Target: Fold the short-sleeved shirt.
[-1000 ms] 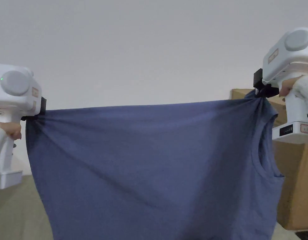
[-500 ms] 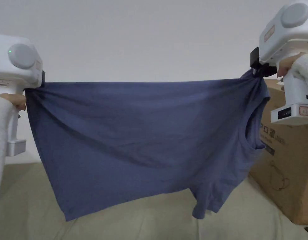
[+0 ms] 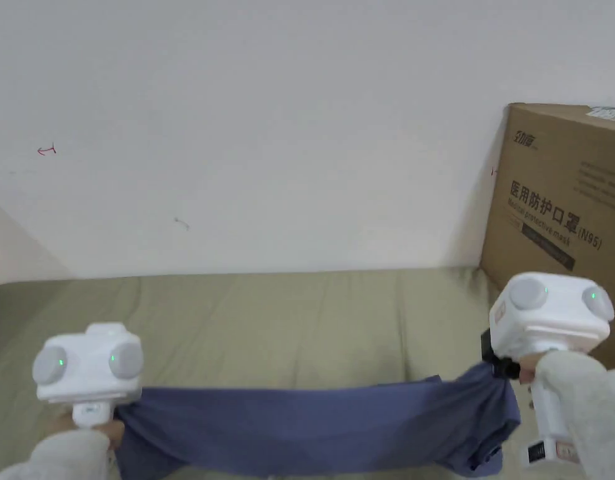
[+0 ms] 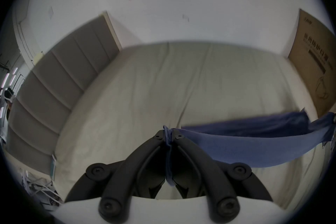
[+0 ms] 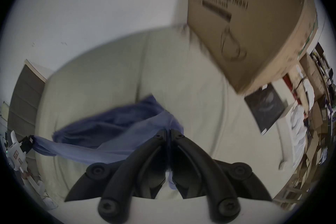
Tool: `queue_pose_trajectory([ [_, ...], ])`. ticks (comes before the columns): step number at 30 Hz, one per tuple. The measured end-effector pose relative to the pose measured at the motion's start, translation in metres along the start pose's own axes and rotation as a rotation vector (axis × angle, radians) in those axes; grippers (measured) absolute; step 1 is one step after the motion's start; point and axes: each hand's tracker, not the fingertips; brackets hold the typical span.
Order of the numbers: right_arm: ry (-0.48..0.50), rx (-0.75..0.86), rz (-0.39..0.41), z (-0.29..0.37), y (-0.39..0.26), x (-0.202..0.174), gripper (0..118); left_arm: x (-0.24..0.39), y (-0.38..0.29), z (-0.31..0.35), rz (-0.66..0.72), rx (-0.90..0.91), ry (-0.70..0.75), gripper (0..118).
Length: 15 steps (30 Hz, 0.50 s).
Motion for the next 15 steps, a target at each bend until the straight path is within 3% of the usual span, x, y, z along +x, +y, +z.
queue_pose_trajectory([
  [3, 0.007, -0.055, -0.018, -0.03, -0.028, 0.007, 4, -0.004, -0.023, -0.036, -0.007, -0.054, -0.011, 4],
  [8, -0.001, -0.083, -0.005, -0.036, -0.061, 0.016, 4, -0.025, -0.056, -0.038, 0.008, -0.074, -0.038, 4],
  [11, 0.042, -0.05, -0.019, -0.016, -0.081, 0.026, 4, -0.045, -0.078, -0.004, 0.024, -0.048, -0.07, 4],
  [15, 0.054, -0.025, 0.037, 0.02, -0.121, 0.033, 4, -0.059, -0.109, 0.04, -0.011, -0.015, -0.086, 4],
])
